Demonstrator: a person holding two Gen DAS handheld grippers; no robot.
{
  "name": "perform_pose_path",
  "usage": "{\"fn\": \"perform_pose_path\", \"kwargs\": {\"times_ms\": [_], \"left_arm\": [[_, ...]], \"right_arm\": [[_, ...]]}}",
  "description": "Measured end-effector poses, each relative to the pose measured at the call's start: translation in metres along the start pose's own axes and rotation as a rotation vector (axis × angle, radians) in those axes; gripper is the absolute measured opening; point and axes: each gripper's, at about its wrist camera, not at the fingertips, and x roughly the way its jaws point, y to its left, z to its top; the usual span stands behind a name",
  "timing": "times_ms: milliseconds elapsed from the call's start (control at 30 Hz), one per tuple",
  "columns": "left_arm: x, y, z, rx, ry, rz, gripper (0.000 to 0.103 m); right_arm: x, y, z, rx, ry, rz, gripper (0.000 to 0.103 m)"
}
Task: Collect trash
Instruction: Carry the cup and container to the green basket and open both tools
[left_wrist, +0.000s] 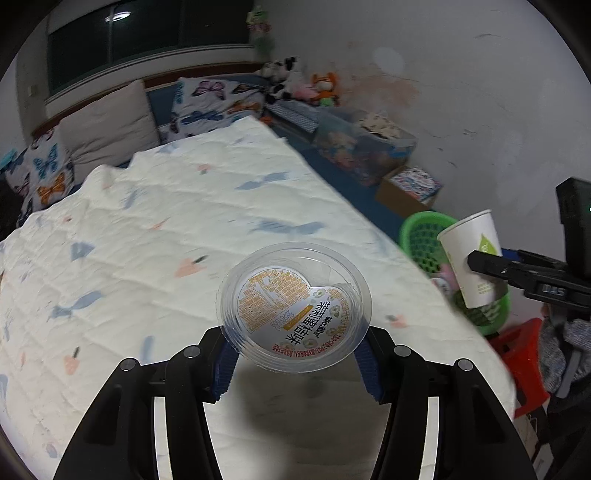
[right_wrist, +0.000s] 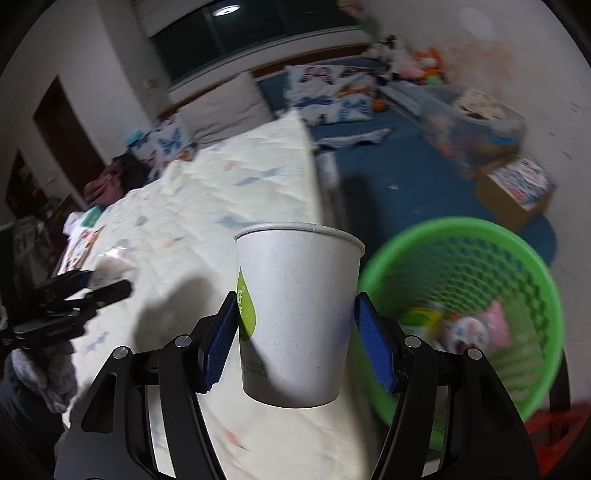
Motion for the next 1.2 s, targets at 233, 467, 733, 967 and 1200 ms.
{"fn": "perform_pose_path", "kwargs": {"times_ms": [233, 467, 733, 967, 1200], "left_arm": [[0.013, -0.053, 0.011, 0.060, 0.012, -0.053, 0.054], [0.032, -0.105, 0.024, 0.121, 0.031, -0.101, 0.054], [0.055, -0.151, 0.032, 0.173, 0.058, -0.130, 0.054], [0.074, -0.180, 0.035, 0.195, 0.088, -0.150, 0.054], [0.095, -0.208, 0.033, 0.223, 0.131, -0.166, 0.054]], "right_arm": [[-0.010, -0.068, -0.025, 0.049, 0.014, -0.184, 0.064], [-0.002, -0.118, -0.042, 0.121, 0.042, -0.258, 0.064], [-0.005, -0.138, -0.054, 0.167, 0.041, -0.264, 0.065], [-0.024, -0.143, -0.052, 0.173, 0.003, -0.246, 0.073], [-0.049, -0.144, -0.057, 0.183, -0.043, -0.232, 0.077]]}}
